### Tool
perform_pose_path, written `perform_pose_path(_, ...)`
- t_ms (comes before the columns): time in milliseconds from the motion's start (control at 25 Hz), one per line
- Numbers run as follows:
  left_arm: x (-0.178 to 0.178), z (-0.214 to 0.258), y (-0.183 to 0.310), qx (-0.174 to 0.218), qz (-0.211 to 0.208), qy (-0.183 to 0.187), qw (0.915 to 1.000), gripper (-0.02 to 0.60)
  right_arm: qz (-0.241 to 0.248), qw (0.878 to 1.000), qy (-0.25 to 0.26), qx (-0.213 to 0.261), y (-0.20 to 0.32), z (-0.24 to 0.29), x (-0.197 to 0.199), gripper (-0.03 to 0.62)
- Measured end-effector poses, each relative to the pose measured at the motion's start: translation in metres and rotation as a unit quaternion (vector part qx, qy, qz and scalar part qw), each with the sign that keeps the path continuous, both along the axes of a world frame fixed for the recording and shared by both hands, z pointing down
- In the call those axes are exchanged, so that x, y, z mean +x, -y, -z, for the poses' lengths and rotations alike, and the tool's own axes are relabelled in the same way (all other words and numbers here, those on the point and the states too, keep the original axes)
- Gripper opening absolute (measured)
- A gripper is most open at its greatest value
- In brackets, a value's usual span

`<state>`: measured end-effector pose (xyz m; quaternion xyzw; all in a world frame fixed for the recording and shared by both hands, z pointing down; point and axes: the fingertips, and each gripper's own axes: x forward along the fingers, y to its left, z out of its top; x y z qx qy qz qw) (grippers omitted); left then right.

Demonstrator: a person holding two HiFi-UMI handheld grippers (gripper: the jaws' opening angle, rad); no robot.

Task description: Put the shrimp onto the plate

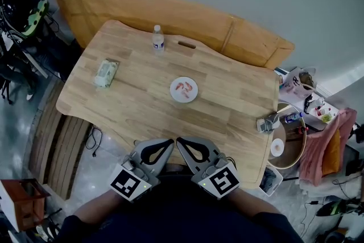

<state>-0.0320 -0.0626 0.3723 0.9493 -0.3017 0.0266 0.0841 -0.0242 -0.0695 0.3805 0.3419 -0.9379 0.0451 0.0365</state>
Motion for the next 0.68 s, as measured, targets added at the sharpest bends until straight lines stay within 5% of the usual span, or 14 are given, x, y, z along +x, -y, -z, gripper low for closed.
perform_pose_path(680, 0.0007, 0.0028, -0.001, 0.0, 0.006, -0.001, 1.0, -0.002, 0.0, 1.0, -0.004, -0.005, -0.0005, -0.0002, 0.0038, 0.009)
